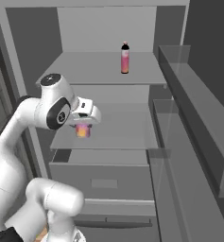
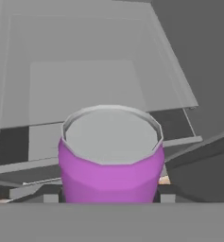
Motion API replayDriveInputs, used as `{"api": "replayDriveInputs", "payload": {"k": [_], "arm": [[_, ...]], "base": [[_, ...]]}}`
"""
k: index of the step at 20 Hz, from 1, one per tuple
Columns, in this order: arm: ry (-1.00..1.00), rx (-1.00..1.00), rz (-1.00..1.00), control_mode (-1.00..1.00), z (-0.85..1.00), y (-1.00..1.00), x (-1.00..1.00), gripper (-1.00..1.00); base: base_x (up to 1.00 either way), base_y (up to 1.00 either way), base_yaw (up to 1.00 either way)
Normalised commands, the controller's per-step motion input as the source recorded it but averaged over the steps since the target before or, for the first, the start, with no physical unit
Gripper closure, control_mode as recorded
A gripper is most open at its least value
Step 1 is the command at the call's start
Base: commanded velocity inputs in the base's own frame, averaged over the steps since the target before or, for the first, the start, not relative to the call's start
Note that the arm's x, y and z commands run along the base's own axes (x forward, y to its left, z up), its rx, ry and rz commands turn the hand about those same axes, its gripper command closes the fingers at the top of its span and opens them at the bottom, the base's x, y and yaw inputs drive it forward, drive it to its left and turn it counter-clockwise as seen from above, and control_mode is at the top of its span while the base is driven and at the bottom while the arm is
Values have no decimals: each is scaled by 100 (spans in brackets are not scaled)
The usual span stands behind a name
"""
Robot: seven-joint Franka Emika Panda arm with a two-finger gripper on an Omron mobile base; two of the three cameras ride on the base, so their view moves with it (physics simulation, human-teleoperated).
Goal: Open the fridge, grab two sodas, and place both sodas inside the bowl with ice on the dining counter.
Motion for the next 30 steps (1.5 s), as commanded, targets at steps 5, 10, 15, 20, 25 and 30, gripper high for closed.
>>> {"api": "replayDriveInputs", "payload": {"k": [5, 10, 15, 20, 25, 30], "arm": [[0, 11, 0, -100, 0, -2, -100, 100], [0, 6, 0, -100, 23, -1, -97, 100], [0, 0, 0, -100, 36, 0, -79, 100], [0, 0, 0, -100, 8, 8, -39, 100], [0, 0, 0, -100, 0, 2, 0, 100], [-4, 2, 0, -100, 0, -6, -31, 100]], "base": [[0, 0, 0], [0, 0, 0], [0, 0, 0], [0, 0, 0], [0, 0, 0], [0, 0, 0]]}}
